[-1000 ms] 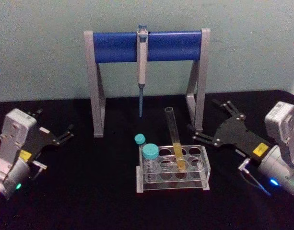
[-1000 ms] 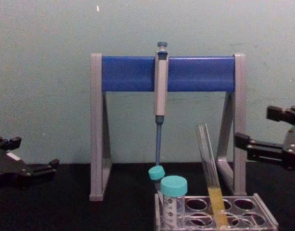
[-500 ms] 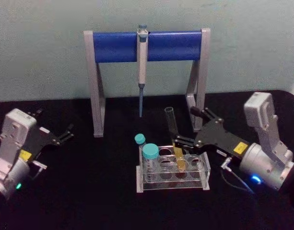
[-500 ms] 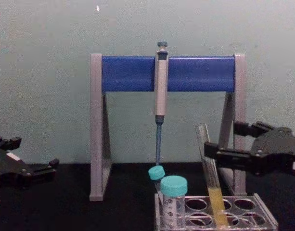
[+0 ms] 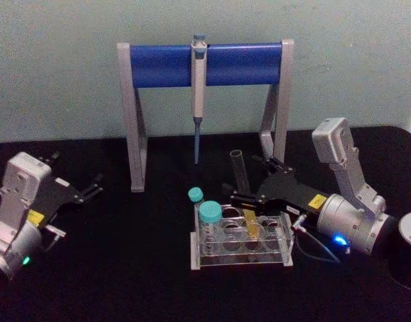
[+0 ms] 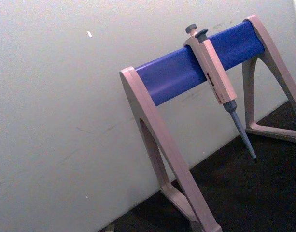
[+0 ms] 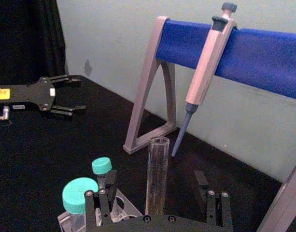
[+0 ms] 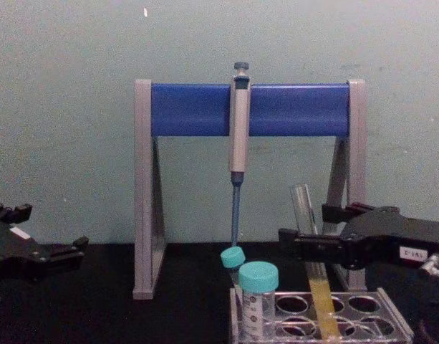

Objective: Pick up the test tube from the test tube rack, shake it, then place it back into the test tube rack.

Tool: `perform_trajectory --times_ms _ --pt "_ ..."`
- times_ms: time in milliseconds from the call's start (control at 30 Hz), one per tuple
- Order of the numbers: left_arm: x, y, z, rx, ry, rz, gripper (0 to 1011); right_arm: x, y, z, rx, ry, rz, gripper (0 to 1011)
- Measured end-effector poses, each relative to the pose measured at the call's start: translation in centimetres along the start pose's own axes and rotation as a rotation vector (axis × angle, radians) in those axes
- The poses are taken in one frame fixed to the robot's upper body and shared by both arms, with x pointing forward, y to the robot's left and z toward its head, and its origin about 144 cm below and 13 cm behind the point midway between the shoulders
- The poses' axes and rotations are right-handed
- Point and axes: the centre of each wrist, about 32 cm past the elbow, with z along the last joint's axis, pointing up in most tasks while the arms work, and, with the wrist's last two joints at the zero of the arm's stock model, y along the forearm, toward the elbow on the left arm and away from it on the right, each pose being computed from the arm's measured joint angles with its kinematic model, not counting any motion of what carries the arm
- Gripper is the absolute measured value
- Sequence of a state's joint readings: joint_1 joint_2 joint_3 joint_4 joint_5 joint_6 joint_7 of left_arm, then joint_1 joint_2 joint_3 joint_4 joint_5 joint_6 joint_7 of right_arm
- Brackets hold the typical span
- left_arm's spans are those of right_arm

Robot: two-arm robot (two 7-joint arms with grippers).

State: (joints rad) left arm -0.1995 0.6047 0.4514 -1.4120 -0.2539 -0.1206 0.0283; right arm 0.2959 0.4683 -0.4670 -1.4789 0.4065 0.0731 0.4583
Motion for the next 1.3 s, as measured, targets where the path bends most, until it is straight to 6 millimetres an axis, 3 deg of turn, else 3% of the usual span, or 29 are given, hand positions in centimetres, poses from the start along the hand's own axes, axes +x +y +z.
perform_trajectory --times_ms 1000,1300 --pt "0.0 0.0 0.0 0.0 0.0 0.0 1001 0.33 0.78 -0.23 -0.035 0.009 -0.013 1000" --pt "0.0 0.0 0.0 0.0 0.0 0.0 1001 0.31 0.78 -0.22 -0.035 0.008 -0.012 794"
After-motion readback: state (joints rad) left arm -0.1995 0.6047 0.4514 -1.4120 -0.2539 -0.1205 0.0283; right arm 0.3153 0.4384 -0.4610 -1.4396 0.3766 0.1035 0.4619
